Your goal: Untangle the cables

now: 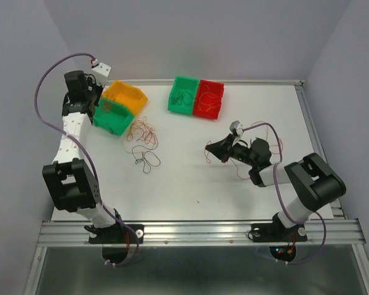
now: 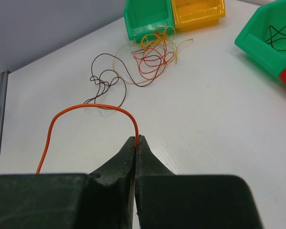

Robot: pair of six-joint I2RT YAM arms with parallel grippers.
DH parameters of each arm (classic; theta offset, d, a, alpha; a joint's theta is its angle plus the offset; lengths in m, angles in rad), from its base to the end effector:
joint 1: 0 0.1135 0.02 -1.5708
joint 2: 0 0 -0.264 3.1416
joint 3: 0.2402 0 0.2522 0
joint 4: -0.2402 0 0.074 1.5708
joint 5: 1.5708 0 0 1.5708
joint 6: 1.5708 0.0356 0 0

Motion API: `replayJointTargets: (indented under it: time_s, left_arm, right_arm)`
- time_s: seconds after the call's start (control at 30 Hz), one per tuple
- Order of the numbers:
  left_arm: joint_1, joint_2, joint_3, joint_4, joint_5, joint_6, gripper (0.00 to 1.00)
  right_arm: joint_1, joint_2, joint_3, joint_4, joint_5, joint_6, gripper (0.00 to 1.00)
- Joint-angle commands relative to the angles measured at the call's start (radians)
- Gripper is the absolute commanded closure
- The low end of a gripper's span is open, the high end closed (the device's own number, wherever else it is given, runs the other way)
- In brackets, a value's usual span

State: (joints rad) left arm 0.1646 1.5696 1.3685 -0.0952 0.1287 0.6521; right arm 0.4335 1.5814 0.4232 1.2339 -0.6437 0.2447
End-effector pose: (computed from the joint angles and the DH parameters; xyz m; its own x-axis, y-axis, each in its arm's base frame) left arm 0.3719 0.0571 0.3554 -0.2541 0.5679 -0.7829 0.1419 0.8226 0.5506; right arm 0.2435 0.1362 0.1849 -0.1464 0.1458 -0.9784 -0.8695 0.4527 0.1975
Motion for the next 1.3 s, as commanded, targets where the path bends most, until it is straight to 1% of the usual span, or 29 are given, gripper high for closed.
replayJointTargets:
  time_s: [0.0,0.23,0.4,0.5,0.6,0.83,1.1,1.27]
  left_arm:
    - [0.001,-0.046,0.093,-0.038,0.02,-0.006,1.0]
    - [0.001,0.006,0.187,-0.071,0.026,-0.015,1.0]
    - [0.003,0.036,0.158,-0.018,0.061,-0.011,1.0]
    - [0.003,0.088,0.173,-0.053,0.06,0.01,1.0]
    - [0.003,0.145,0.207,-0.103,0.017,0.026,1.0]
    - [0.001,0.227,0.178,-0.121,-0.04,0.064,1.0]
    - [0.003,0.389,0.224,-0.139,-0.075,0.081,1.0]
    - [0.003,0.434,0.265,-0.164,-0.055,0.086,1.0]
  right_arm:
    - [0.004,0.014,0.006,0.064,-0.019,0.007,1.0]
    - [0.004,0.026,0.009,0.079,-0.034,0.019,1.0]
    - [0.004,0.025,0.002,0.087,-0.034,0.024,0.99]
    - [0.004,0.023,0.002,0.09,-0.037,0.025,0.99]
    - [0.005,0.022,0.0,0.091,-0.043,0.027,0.99]
    - [0.004,0.031,0.002,0.095,-0.045,0.031,0.99]
    - [0.004,0.048,0.008,0.101,-0.05,0.041,0.99]
    - [0.004,0.052,0.011,0.102,-0.05,0.044,0.99]
